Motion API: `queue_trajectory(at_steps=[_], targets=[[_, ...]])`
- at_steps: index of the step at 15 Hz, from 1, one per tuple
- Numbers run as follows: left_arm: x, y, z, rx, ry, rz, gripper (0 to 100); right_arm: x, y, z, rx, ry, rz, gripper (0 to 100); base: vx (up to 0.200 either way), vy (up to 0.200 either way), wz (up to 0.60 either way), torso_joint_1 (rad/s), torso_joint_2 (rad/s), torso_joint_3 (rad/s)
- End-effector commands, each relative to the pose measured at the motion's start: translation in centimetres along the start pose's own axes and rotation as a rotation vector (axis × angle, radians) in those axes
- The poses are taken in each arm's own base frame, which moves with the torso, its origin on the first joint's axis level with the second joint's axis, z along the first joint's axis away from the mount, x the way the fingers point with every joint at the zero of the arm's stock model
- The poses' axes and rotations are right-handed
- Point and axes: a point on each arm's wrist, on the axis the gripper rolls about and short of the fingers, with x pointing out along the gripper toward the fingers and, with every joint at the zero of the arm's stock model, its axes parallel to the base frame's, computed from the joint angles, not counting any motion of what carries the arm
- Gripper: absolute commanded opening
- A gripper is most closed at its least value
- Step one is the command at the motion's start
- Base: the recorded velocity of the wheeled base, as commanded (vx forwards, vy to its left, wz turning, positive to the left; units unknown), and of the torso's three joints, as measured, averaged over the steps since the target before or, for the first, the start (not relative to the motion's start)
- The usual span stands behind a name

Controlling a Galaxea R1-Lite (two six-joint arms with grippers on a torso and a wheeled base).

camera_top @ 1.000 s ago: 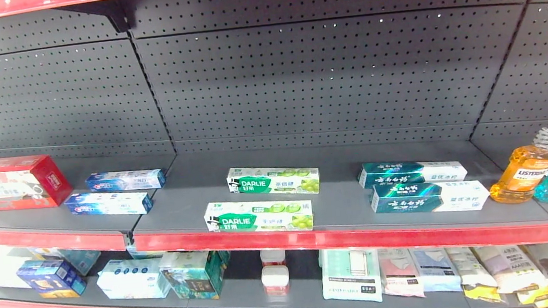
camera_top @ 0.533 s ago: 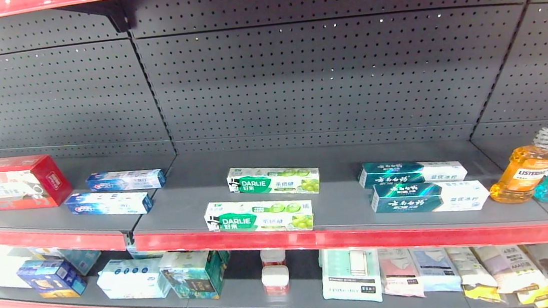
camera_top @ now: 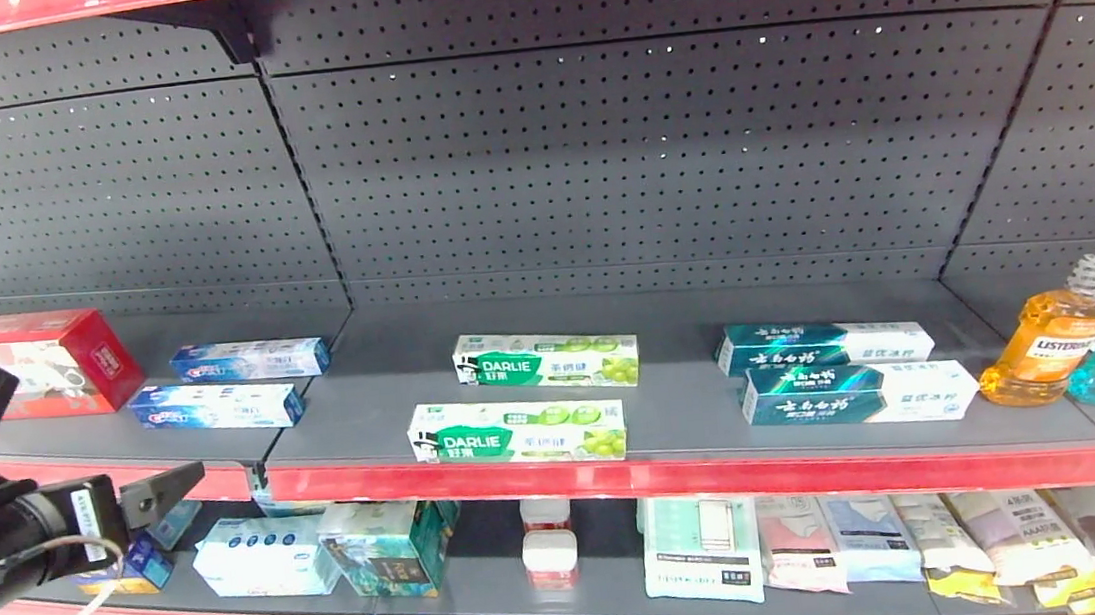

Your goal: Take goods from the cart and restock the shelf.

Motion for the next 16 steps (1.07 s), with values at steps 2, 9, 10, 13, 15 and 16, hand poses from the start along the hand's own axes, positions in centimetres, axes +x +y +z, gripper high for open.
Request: queue_trajectory(at_steps=[2, 9, 10, 13, 15, 16], targets=[[5.1, -0.3, -0.5, 0.014, 0.171, 0.016, 100, 0.0, 0.0, 0.0, 0.0, 0.001, 0.0, 100, 0.0, 0.0, 0.0, 0.0, 0.0, 0.0], [11.5, -2.7, 0.3, 0.065, 0.181, -0.04, 100, 0.0, 0.0, 0.0, 0.0, 0.001, 0.0, 100, 0.0, 0.0, 0.0, 0.0, 0.0, 0.0], [12.1, -3.0, 0.4, 0.089, 0.189, -0.045, 100, 0.0, 0.0, 0.0, 0.0, 0.001, 0.0, 100, 0.0, 0.0, 0.0, 0.0, 0.0, 0.0], [14.2, -4.8, 0.1, 0.124, 0.213, -0.079, 100, 0.0, 0.0, 0.0, 0.0, 0.001, 0.0, 100, 0.0, 0.0, 0.0, 0.0, 0.0, 0.0], [14.2, -4.8, 0.1, 0.124, 0.213, -0.079, 100, 0.0, 0.0, 0.0, 0.0, 0.001, 0.0, 100, 0.0, 0.0, 0.0, 0.0, 0.0, 0.0], [16.0, -6.5, 0.8, 0.149, 0.2, -0.112, 100, 0.0, 0.0, 0.0, 0.0, 0.001, 0.0, 100, 0.0, 0.0, 0.0, 0.0, 0.0, 0.0]])
